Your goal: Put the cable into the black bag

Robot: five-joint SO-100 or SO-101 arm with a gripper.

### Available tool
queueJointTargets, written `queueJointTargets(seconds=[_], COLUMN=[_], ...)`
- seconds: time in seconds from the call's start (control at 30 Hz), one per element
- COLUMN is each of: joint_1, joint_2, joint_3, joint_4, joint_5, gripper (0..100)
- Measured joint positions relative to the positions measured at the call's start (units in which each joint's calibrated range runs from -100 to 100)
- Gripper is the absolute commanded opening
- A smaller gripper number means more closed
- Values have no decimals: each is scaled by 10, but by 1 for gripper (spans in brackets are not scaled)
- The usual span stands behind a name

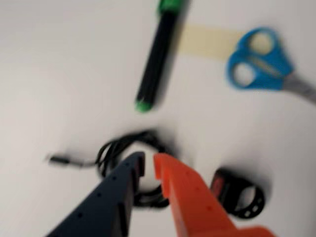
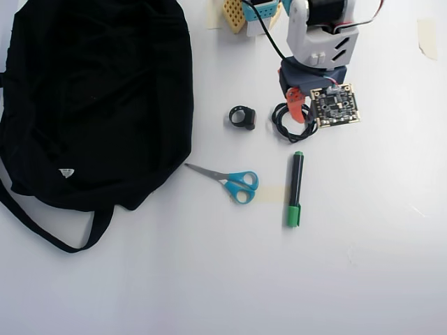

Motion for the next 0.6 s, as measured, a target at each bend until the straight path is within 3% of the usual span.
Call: queueJointTargets(seconds=[0.3,0.6], joint_1=[-71,-45], joint_2=[-1,-1], joint_3=[6,13], joint_4=[70,80], joint_5=[0,0], gripper=[2,2])
